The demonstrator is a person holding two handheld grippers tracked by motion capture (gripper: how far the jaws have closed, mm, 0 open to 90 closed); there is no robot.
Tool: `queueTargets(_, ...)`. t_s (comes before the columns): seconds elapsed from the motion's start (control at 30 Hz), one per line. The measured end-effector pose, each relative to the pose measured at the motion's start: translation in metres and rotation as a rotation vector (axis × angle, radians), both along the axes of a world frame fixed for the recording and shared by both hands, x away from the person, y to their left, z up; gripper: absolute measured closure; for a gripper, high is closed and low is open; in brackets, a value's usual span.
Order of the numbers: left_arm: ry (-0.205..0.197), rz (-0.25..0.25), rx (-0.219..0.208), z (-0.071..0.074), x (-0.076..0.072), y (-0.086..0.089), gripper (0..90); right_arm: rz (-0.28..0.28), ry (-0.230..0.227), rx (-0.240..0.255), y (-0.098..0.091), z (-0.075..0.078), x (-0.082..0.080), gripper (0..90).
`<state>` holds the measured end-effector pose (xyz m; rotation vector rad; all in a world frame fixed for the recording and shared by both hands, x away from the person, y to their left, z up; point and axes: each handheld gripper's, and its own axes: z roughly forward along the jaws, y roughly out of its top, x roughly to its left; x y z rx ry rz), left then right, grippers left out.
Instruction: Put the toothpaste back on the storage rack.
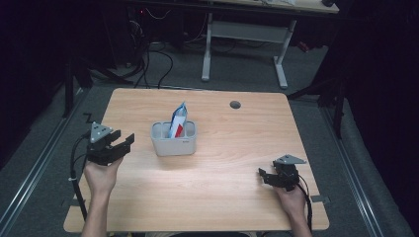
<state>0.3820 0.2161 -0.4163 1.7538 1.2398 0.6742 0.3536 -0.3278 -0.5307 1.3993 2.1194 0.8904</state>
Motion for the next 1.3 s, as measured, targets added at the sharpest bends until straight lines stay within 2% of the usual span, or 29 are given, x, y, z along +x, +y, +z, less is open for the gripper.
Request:
queueTargets(0.5,0.012,0.001,-0.003,-0.008,-0.005,0.002,48.0,0.000,0.000,0.000,0.000,0.000,0.000,29.3)
queueTargets(1.3,0.057,-0.016,0.009,-0.025,-0.009,-0.001,46.0,0.000,0.000,0.000,0.000,0.000,0.000,29.3)
